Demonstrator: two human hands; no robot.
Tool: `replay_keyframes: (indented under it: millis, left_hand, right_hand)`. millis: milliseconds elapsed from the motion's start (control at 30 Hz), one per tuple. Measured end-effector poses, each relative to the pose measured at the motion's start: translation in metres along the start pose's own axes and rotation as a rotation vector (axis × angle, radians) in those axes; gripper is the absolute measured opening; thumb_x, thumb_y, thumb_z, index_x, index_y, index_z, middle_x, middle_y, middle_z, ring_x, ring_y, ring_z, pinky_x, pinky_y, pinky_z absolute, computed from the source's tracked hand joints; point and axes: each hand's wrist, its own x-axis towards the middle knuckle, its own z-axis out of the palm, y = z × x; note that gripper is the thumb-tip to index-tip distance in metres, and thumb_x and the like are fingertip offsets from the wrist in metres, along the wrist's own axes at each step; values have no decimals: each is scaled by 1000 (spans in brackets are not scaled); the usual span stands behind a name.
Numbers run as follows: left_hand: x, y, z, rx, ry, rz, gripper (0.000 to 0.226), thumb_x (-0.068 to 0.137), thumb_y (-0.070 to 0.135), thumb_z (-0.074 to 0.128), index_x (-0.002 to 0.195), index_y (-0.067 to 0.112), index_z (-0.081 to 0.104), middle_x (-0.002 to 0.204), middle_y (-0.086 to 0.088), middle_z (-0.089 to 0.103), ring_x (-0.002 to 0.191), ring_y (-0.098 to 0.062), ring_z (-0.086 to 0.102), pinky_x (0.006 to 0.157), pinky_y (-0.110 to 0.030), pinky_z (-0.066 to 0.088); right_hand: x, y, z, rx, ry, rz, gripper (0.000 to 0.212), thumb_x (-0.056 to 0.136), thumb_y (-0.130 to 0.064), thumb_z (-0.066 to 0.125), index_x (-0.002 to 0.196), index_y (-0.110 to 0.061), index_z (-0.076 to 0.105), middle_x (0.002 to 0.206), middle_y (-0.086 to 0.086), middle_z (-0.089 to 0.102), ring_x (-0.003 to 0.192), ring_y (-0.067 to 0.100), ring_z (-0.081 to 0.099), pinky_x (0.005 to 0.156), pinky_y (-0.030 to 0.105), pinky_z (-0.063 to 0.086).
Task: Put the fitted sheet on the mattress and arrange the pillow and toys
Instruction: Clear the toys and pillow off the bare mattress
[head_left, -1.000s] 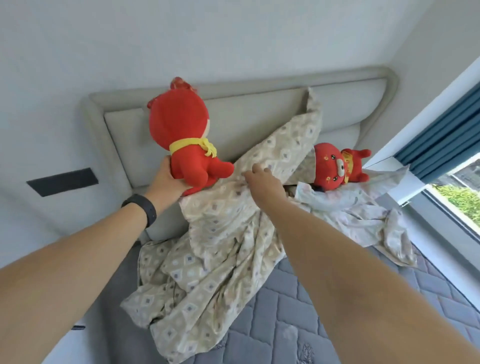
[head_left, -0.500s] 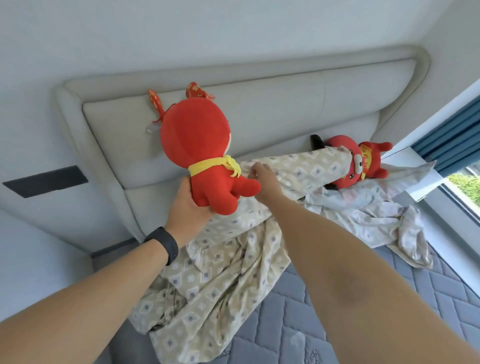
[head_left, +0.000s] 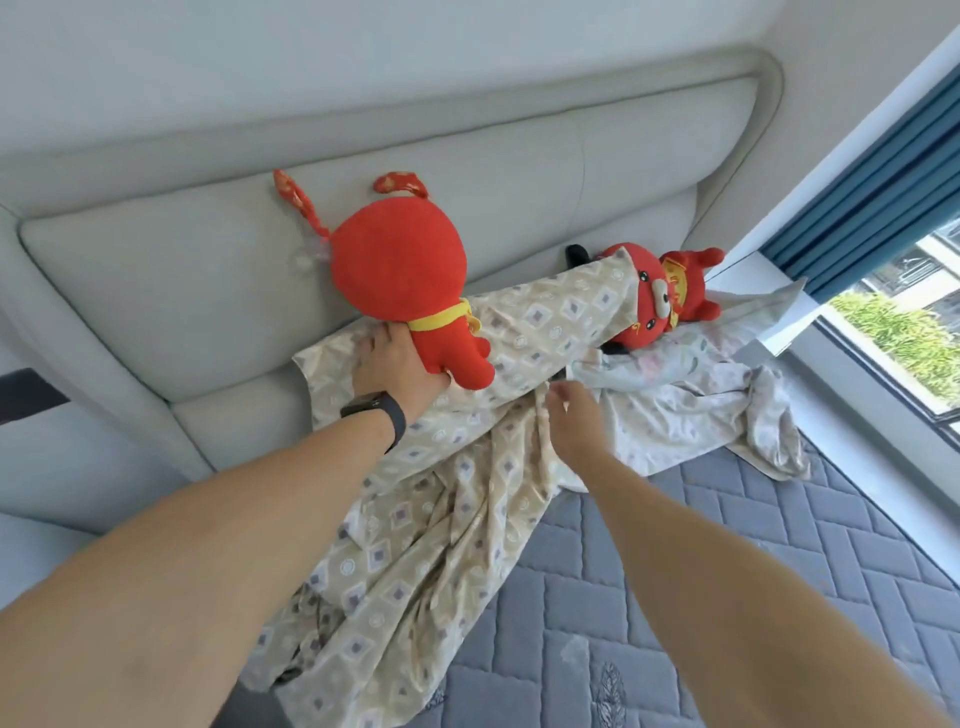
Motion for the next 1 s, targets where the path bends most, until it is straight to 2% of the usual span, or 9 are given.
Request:
replay_keyframes:
  millis: [100,200,367,467,567,700,833,900,1000]
  left_hand:
    - [24,10,1,363,-16,198,65,74,37,66,132,16,45,126,-9,55,118,-35,51,93,-49,46]
    - [54,22,5,634,-83,241,62,75,31,66,132,17,45,121,-7,54,111,-32,54,85,-44,45]
    - [46,24,52,874,-127,241,48,91,24,50,138,18,41,132,-11,50,117,-34,50,93,-45,42]
    - [36,19,48,803,-212,281,71,77,37,64,140,17,36,134,-11,48,120,-34,48,95,-45,42]
    - [19,8,37,654,-195,275,73,72,39,64,137,16,39,134,-12,48,120,-37,48,95,-50,44]
    - [-16,7,24,393,-145,245,80,67,44,66,138,21,40,135,-8,51,123,-35,48,95,-52,44]
    - [-77,0,21,82,-100,275,79,60,58,74,125,23,45,118,-5,58,103,-31,58,81,-45,51]
    - [-107,-21,37,61,-210,306,79,62,59,75,126,26,42,118,-2,56,101,-29,58,80,-45,52]
    - [-120,-58,67,247,-365,324,74,66,53,66,130,30,37,126,0,50,111,-31,55,87,-47,48]
  right_hand:
    - [-29,34,-4,-163,-188,-30,28,107,-32,43,115,-13,61,110,5,60,99,22,57,79,30,38]
    - [-46,52,-9,-204,-278,-34,28,107,-32,41,102,-12,61,100,4,58,89,22,55,71,31,37]
    - [-74,70,-11,-168,-301,-44,28,107,-34,41,108,-16,61,100,-1,56,85,12,53,69,23,37]
    - [-83,76,-18,-222,-366,-75,28,107,-35,42,110,-16,62,104,2,57,89,17,56,74,28,39]
    - [-75,61,-28,-235,-326,-73,27,106,-30,43,112,-14,63,107,4,60,94,24,58,77,34,43]
    - [-69,32,-29,-235,-312,-72,26,103,-25,41,110,-11,61,102,6,62,85,24,59,67,31,45]
    - [-76,14,-16,-297,-345,-122,28,99,-21,40,102,-8,64,98,9,65,88,28,63,72,35,50]
    - [-81,15,-8,-318,-374,-134,26,99,-19,42,105,-9,65,99,7,63,93,27,60,73,32,43]
    - [-90,25,-1,-346,-423,-179,25,100,-21,42,112,-13,61,104,5,56,95,25,56,76,32,41]
